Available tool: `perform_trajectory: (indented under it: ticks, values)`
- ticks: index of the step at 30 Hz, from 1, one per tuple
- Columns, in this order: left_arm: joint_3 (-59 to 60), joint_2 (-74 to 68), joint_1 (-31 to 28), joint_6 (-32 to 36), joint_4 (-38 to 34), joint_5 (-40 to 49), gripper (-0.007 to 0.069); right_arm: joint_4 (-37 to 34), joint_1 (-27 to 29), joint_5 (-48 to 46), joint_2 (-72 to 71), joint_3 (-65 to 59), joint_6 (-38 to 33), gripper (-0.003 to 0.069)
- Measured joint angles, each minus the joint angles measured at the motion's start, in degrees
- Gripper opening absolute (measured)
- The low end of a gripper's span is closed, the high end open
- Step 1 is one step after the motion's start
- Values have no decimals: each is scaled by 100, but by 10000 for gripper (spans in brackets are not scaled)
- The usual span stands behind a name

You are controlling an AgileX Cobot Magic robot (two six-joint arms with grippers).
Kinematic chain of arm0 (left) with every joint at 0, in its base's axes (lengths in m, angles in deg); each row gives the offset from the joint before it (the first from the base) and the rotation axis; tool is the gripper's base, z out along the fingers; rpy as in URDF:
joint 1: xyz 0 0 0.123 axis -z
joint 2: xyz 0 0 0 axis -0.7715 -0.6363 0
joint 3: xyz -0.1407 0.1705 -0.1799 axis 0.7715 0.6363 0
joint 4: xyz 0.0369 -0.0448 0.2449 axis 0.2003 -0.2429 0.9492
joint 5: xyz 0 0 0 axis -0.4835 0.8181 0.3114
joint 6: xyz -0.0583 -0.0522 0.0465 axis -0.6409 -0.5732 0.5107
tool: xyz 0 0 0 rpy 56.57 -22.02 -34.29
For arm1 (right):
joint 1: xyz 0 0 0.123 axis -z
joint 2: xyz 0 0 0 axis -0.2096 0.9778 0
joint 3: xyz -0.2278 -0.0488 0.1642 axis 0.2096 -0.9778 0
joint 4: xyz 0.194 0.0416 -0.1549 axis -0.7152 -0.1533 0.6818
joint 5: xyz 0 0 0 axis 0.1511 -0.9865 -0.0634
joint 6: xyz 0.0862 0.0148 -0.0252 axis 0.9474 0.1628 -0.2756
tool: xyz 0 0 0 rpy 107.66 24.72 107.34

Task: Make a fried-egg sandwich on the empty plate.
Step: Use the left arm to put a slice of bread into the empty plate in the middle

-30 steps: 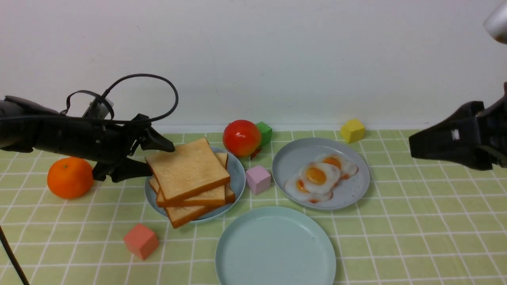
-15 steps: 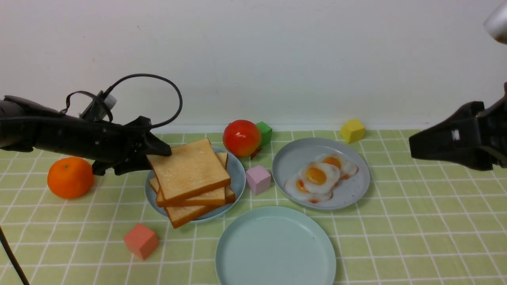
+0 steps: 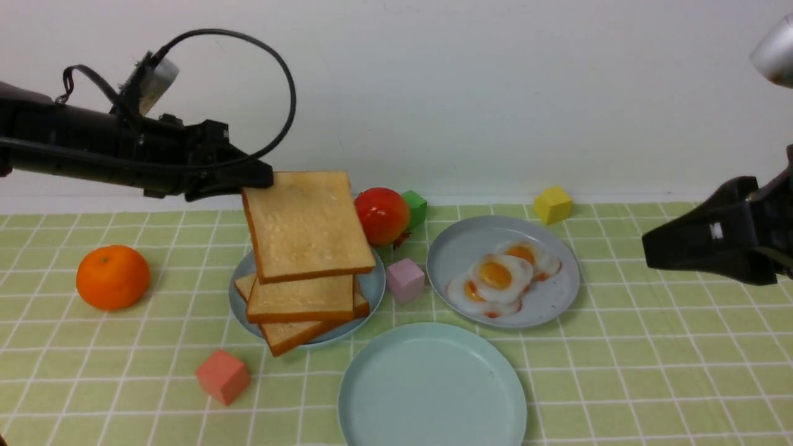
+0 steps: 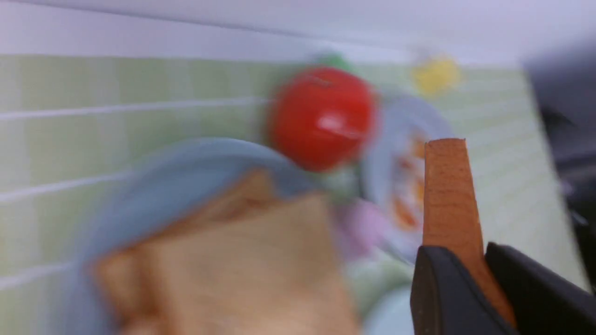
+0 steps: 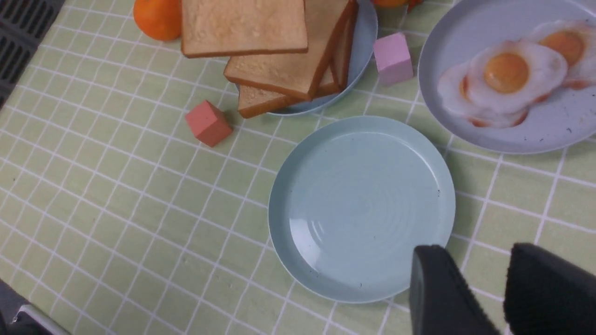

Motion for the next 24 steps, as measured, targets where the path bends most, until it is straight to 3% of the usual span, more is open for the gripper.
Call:
perform_trajectory:
  ticks: [2, 6, 12, 19, 22, 24]
  values:
    - [136, -49, 479, 80, -115, 461, 102, 116, 0, 0, 0, 0, 0, 242]
    - [430, -196, 1086, 79, -139, 345, 102, 181, 0, 4, 0, 0, 0, 242]
    - [864, -584, 1910, -184, 70, -897, 111, 183, 0, -1, 0, 0, 0, 242]
    - [864, -593, 2155, -745, 729, -1440, 309, 191, 0, -1, 0, 0, 0, 242]
    - [864, -374, 2150, -896, 1113, -1418, 480, 185, 0, -1, 0, 0, 0, 242]
    - [836, -172, 2150, -1029, 1366, -1389, 548, 180, 0, -1, 0, 0, 33, 242]
